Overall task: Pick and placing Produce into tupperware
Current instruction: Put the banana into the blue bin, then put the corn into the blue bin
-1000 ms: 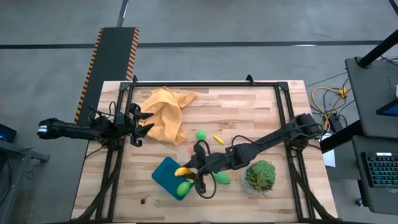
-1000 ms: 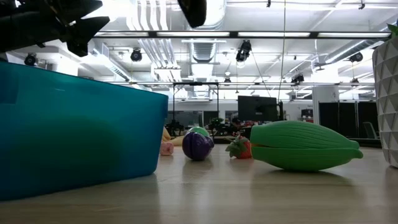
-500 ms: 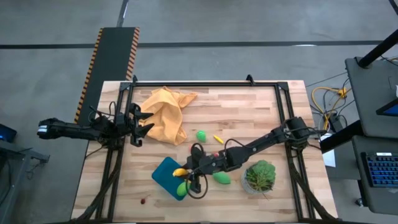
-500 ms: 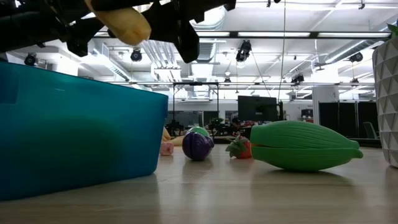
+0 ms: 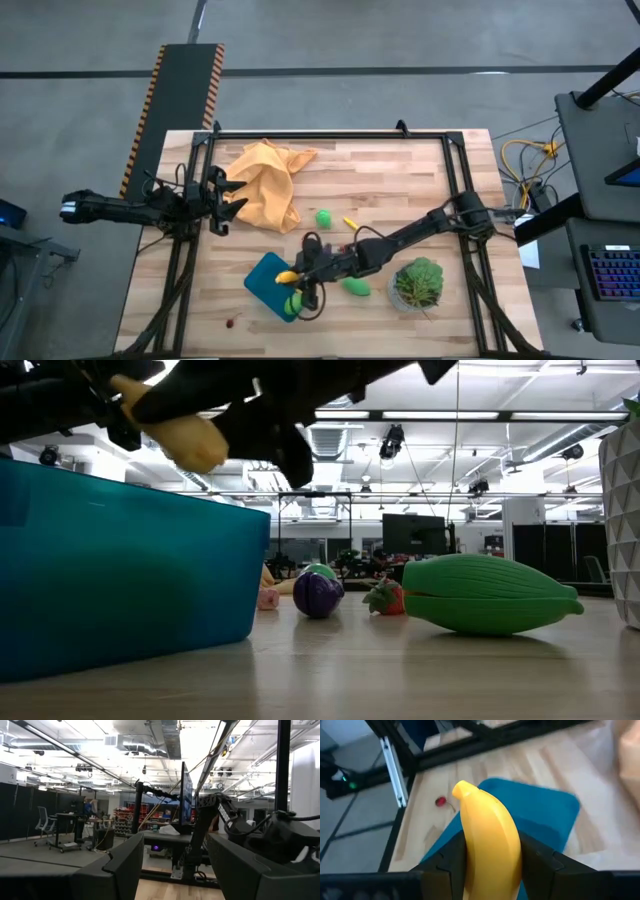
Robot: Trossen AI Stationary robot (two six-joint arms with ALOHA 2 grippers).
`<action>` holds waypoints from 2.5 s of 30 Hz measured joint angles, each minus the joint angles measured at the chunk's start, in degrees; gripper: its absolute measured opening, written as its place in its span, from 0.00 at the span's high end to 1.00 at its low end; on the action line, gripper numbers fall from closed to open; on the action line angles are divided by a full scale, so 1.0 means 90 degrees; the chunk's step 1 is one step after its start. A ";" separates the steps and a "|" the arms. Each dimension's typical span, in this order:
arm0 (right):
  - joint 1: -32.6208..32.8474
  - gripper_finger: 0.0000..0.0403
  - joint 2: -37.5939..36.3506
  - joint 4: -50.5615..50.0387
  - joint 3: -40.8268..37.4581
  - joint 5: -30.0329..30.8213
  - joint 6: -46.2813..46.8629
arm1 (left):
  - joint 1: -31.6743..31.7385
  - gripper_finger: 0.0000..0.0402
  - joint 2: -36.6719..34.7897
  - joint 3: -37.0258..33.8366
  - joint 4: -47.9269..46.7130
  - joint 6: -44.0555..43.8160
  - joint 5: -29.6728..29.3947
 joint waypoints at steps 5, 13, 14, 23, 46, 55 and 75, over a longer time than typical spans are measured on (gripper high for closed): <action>0.0002 0.66 0.0572 -0.1067 0.0931 -0.0301 -0.0108 | 0.0000 0.49 0.0000 0.0000 0.0008 0.0000 -0.0002; -0.0013 0.66 0.1052 -0.2509 0.2169 -0.0252 -0.0289 | 0.0002 0.49 0.0006 -0.0002 0.0011 0.0000 -0.0003; -0.0018 0.66 0.1056 -0.2618 0.2253 -0.0242 -0.0299 | 0.0002 0.49 -0.0005 -0.0002 -0.0009 0.0000 -0.0002; -0.0059 0.66 0.1080 -0.3357 0.2425 -0.0087 -0.0293 | 0.0002 0.49 -0.0002 -0.0002 0.0006 0.0000 -0.0005; -0.0053 0.66 0.1080 -0.3639 0.2408 -0.0310 -0.0306 | 0.0002 0.49 -0.0002 -0.0002 0.0004 0.0000 -0.0004; -0.0051 0.61 0.1080 -0.3696 0.2408 -0.0351 -0.0306 | 0.0002 0.49 -0.0002 -0.0002 0.0004 0.0000 -0.0002; -0.0081 0.56 0.1078 -0.3224 0.2404 -0.0279 -0.0384 | 0.0002 0.49 -0.0005 -0.0002 0.0001 0.0000 -0.0002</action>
